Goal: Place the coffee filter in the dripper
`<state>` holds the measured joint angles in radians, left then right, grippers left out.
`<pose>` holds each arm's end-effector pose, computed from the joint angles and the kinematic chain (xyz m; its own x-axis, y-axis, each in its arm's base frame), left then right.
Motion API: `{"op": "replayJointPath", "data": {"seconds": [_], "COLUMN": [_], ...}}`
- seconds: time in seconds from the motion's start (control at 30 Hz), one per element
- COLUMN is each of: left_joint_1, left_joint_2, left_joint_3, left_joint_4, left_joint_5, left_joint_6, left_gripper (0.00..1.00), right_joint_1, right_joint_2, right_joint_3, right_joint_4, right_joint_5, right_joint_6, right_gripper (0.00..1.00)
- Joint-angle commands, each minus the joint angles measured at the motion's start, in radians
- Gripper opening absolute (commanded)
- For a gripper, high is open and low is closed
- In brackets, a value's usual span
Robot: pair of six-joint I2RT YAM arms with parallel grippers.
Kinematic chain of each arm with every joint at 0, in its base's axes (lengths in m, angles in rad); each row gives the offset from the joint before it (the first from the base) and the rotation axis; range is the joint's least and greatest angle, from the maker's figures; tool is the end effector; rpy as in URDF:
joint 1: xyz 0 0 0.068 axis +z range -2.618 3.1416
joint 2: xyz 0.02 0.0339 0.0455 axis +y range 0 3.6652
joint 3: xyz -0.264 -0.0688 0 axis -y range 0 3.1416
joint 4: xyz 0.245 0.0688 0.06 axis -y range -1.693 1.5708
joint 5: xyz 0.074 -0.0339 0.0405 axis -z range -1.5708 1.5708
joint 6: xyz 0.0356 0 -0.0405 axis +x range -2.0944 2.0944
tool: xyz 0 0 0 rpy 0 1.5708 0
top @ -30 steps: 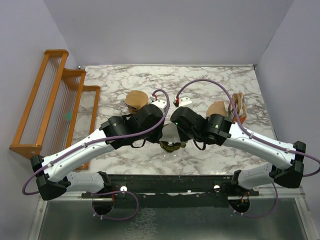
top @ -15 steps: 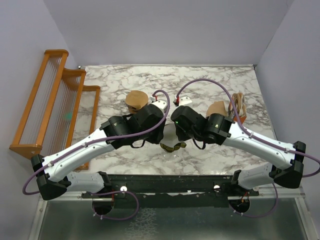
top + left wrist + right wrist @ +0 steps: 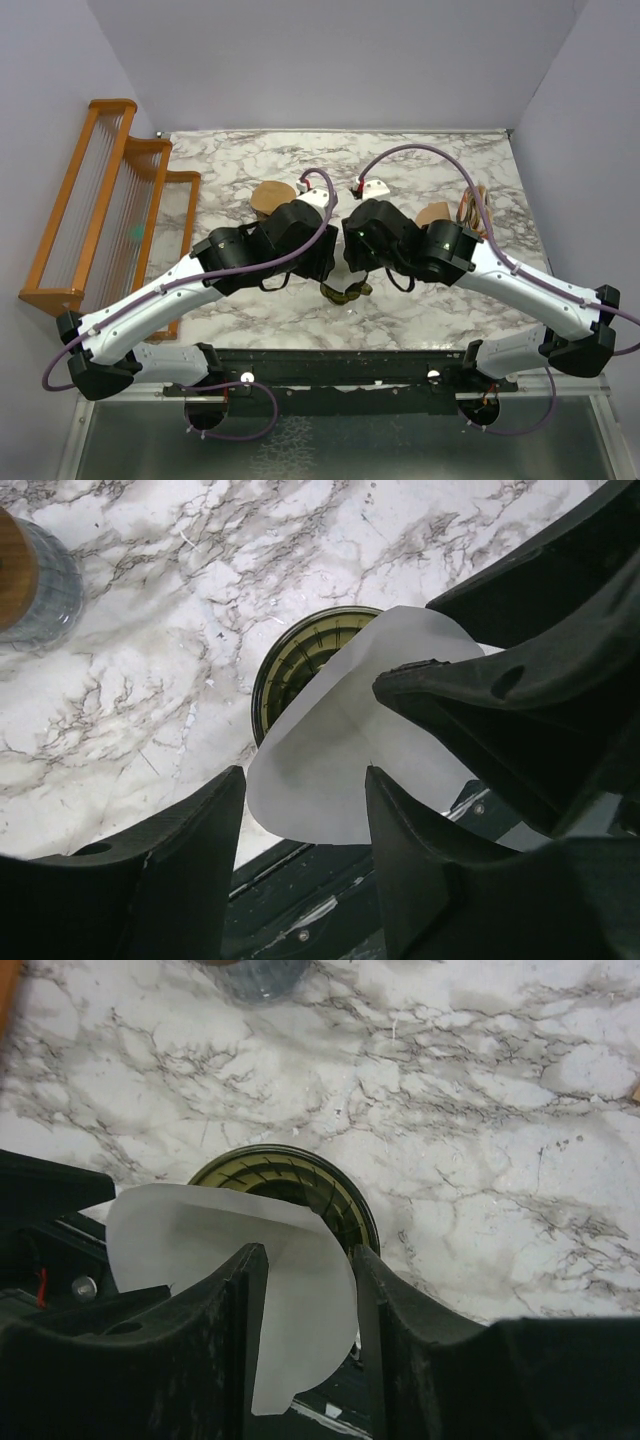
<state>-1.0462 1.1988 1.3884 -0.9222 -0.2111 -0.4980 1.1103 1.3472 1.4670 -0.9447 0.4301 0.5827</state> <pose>0.1238 -0.1990 0.3918 -0.6613 0.2102 -0.7201 0.5150 0.8252 -0.2320 0.1332 0.2350 0.3817 -0.6514 -0.1876 -0.7352 -0.3953 0.9110 0.1177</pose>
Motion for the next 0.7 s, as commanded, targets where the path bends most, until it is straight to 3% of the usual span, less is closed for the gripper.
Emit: {"op": "replayJointPath", "data": {"seconds": [0.0, 0.37, 0.67], "left_joint_1": [0.006, 0.008, 0.008], "left_joint_2": [-0.012, -0.083, -0.124], "left_joint_3": [0.037, 0.032, 0.007], "left_joint_4": [-0.011, -0.012, -0.010], "left_joint_5": [-0.063, -0.221, -0.263], "left_joint_6": [0.012, -0.007, -0.011], "left_gripper": [0.55, 0.59, 0.60], "right_joint_1": [-0.007, -0.007, -0.007], "right_joint_2": [-0.020, -0.013, 0.012], "right_joint_3": [0.078, 0.142, 0.073], "right_joint_4": [0.006, 0.015, 0.035], "right_joint_5": [0.025, -0.031, -0.094], "right_joint_6": [-0.017, -0.050, -0.034], "right_gripper": [0.46, 0.45, 0.23]}}
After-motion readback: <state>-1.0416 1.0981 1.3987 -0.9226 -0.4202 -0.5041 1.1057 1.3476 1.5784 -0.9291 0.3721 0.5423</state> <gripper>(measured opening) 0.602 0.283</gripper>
